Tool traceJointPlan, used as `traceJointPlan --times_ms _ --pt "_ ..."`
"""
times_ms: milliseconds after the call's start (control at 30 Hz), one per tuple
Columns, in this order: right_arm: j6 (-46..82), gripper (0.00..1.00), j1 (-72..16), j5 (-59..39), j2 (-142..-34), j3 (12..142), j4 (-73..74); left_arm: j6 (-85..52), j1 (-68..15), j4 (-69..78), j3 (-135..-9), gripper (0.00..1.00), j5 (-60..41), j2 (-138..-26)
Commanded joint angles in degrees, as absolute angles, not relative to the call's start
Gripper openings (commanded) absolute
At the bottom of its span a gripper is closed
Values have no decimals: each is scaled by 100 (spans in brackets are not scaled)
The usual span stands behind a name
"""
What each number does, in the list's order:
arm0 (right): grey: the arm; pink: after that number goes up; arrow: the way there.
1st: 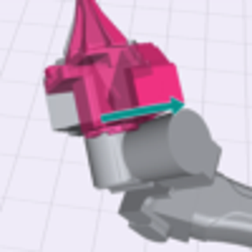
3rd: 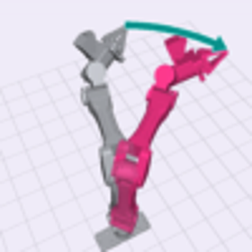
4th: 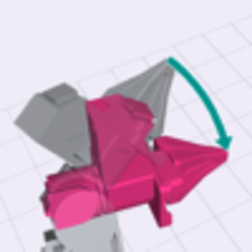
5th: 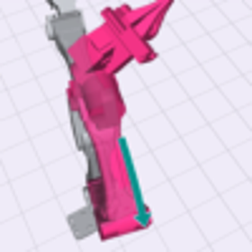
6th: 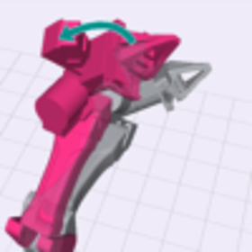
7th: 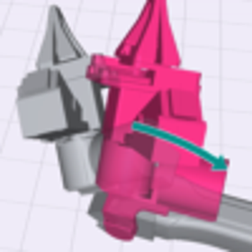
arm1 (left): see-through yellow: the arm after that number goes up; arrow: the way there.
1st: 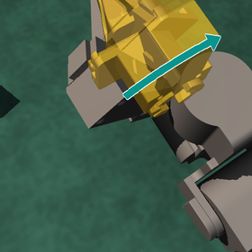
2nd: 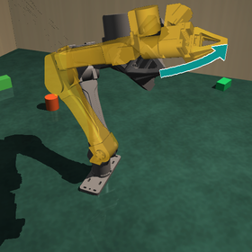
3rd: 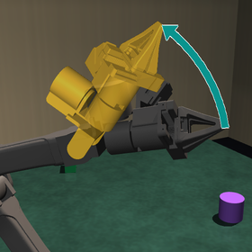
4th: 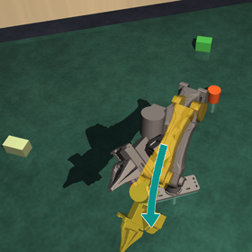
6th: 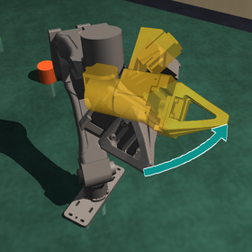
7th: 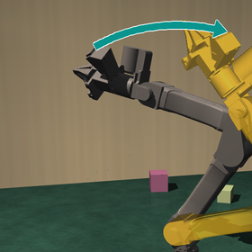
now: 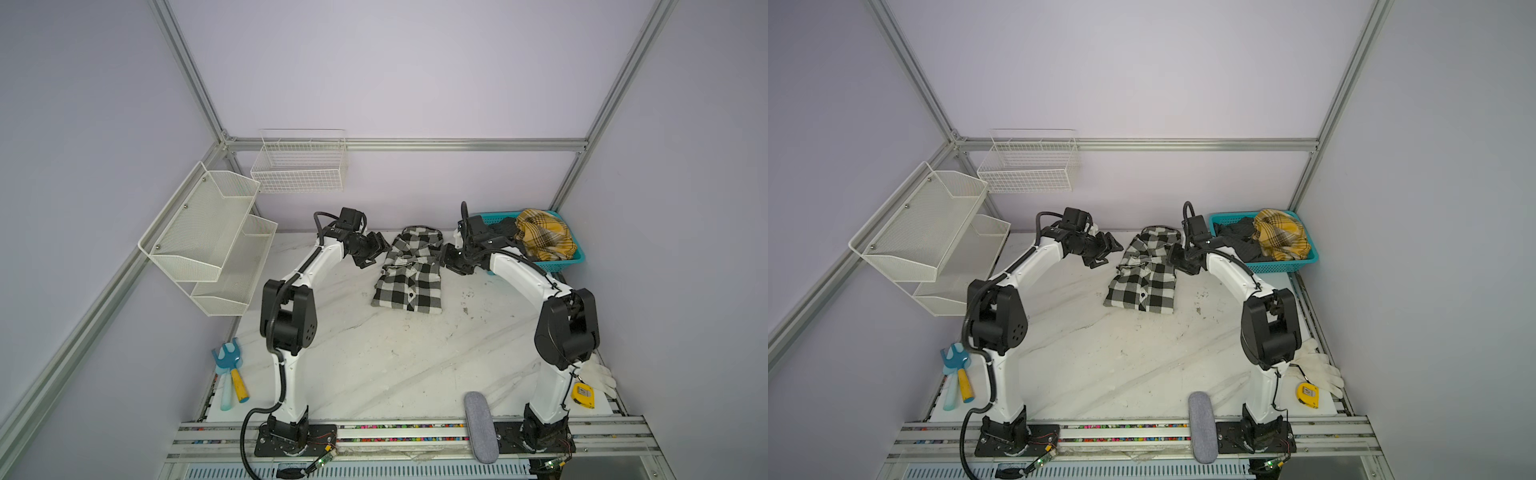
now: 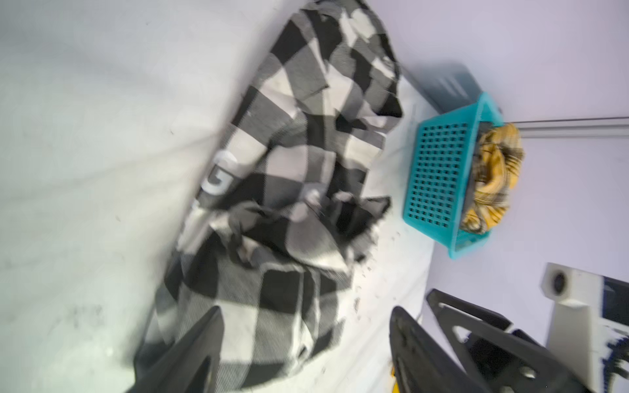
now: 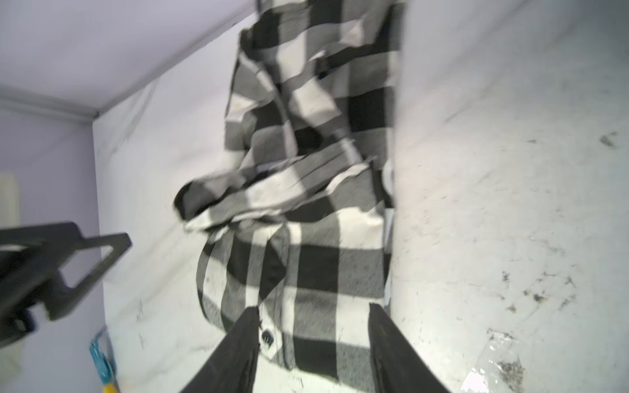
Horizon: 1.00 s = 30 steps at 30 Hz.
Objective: Fold and stack the long sleeve shirts
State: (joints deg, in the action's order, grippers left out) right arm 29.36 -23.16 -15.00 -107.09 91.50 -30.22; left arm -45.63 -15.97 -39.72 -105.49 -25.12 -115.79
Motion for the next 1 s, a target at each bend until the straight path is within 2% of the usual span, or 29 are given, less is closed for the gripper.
traceJointPlan --times_ms 0,33,100,300,533,633,833,867,967 --pt "2985 37 -2687 -1368 -10918 8856 -2697 -4175 -1911 -4065 -10027 46 -2802 -11669" --pt "2986 34 -2717 -1479 -11020 8921 -2645 -4172 -1969 -4038 -9924 38 -2999 -11709" --pt "3020 32 -2777 -1619 -11246 9100 -2521 -4075 -2062 -3960 -9813 30 -3099 -11757" --pt "2889 27 -2894 -1461 -12002 9515 -2691 -4008 -2092 -3929 -10076 19 -3265 -12362" --pt "2813 26 -3165 -1257 -11772 8584 -2594 -4047 -2220 -3898 -9285 16 -3217 -12420" --pt "2927 26 -3401 -1293 -11311 7834 -2485 -3961 -2386 -3838 -8435 16 -3079 -11946" --pt "3505 27 -3972 -1496 -9797 5780 -2231 -4210 -2836 -3465 -6011 15 -3075 -10253" --pt "3614 27 -4028 -1472 -9494 5499 -2279 -4313 -2869 -3368 -5734 16 -3124 -9940" --pt "3913 27 -4043 -1493 -8706 5049 -2325 -4380 -2836 -3285 -5623 30 -3055 -9378"
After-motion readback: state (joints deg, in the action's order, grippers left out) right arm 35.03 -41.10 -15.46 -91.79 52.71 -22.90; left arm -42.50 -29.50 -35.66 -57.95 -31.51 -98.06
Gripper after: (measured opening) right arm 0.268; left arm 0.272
